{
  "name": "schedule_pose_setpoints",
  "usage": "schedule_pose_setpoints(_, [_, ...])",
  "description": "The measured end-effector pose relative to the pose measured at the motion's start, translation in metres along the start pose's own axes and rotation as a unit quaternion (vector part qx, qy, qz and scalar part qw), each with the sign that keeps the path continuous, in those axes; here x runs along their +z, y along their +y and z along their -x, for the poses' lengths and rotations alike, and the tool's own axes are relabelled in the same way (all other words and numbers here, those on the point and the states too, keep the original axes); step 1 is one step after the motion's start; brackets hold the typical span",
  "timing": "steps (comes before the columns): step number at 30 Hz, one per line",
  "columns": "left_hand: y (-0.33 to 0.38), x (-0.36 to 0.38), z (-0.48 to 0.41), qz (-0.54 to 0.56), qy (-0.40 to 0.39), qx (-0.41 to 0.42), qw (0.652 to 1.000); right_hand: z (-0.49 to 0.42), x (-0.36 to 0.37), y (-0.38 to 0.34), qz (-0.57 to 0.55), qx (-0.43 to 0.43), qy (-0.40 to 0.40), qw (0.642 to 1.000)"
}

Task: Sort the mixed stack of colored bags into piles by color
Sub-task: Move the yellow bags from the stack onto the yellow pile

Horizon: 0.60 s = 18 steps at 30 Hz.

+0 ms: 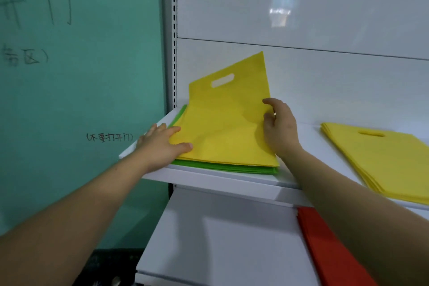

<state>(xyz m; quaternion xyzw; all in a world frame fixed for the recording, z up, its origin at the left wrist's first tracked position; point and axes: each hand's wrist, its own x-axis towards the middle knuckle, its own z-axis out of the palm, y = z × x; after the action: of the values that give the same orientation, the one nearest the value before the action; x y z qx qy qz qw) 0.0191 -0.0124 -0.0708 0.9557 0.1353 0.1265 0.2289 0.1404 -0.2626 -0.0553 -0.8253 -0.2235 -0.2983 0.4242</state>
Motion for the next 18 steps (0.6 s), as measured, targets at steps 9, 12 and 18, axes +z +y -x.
schedule_pose_setpoints(9, [0.045, -0.021, -0.003, 0.309, 0.010, 0.025, 0.951, -0.021, -0.062, -0.018, -0.164, 0.079, 0.139, 0.973])
schedule_pose_setpoints(12, [0.071, -0.014, -0.004, 0.386, 0.048, 0.027, 0.921, -0.026, -0.091, -0.010, -0.158, 0.083, 0.149, 0.973])
schedule_pose_setpoints(18, [0.147, 0.015, 0.000, 0.372, 0.081, 0.069, 0.922, -0.029, -0.157, 0.033, -0.072, 0.083, 0.123, 0.986])
